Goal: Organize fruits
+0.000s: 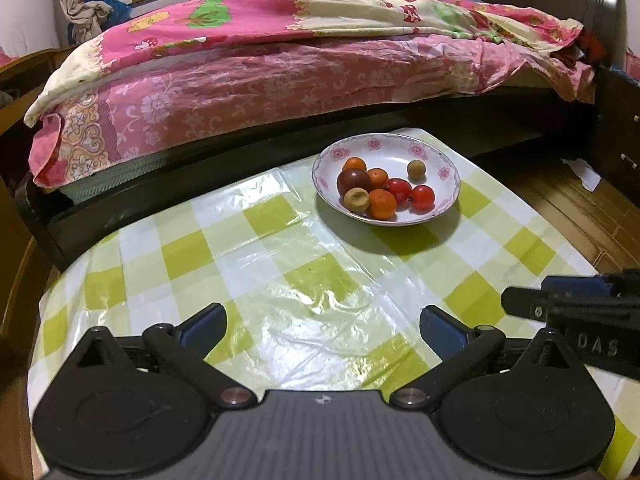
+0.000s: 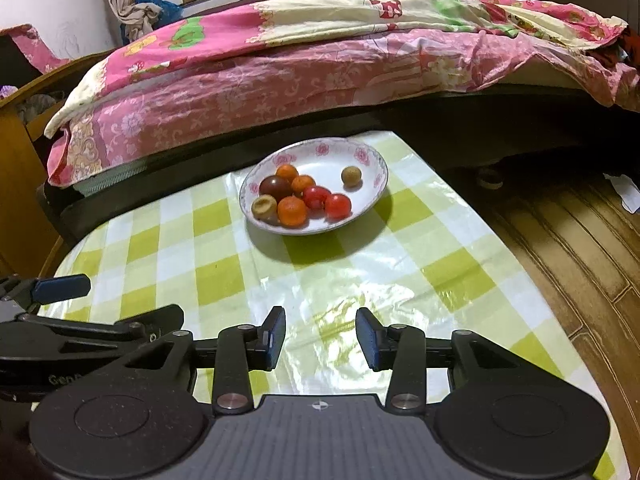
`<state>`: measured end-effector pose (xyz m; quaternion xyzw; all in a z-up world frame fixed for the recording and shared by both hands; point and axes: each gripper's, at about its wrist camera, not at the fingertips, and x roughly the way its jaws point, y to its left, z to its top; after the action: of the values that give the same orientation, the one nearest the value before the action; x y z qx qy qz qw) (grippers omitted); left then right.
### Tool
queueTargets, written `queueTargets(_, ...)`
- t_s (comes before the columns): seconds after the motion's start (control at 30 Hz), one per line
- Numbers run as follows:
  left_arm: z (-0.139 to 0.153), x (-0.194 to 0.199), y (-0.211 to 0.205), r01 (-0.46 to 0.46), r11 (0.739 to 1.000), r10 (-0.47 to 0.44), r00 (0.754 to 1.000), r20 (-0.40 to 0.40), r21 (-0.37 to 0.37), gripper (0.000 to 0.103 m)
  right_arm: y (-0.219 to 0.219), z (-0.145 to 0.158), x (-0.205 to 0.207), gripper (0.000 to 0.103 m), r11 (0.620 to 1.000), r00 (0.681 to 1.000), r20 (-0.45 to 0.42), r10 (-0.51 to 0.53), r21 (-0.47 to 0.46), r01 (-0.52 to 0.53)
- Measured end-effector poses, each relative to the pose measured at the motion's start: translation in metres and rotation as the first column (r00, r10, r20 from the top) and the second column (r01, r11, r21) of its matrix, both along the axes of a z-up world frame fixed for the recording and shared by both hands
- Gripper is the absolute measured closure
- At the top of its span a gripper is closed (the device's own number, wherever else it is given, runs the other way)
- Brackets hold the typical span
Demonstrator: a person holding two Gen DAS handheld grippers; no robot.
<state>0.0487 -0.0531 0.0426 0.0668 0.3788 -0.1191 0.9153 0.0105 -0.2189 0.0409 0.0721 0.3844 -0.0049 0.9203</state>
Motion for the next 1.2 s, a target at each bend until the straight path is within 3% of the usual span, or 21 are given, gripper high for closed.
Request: queueTargets(1.2,-0.009,-0.039,0.006,-0.010,0.999,0.011,1.000,-0.024,0.037,0.000,0.020,-0.005,-0.049,0.064,1.000,0.999,-0.042,0.029,0.014,-0.028)
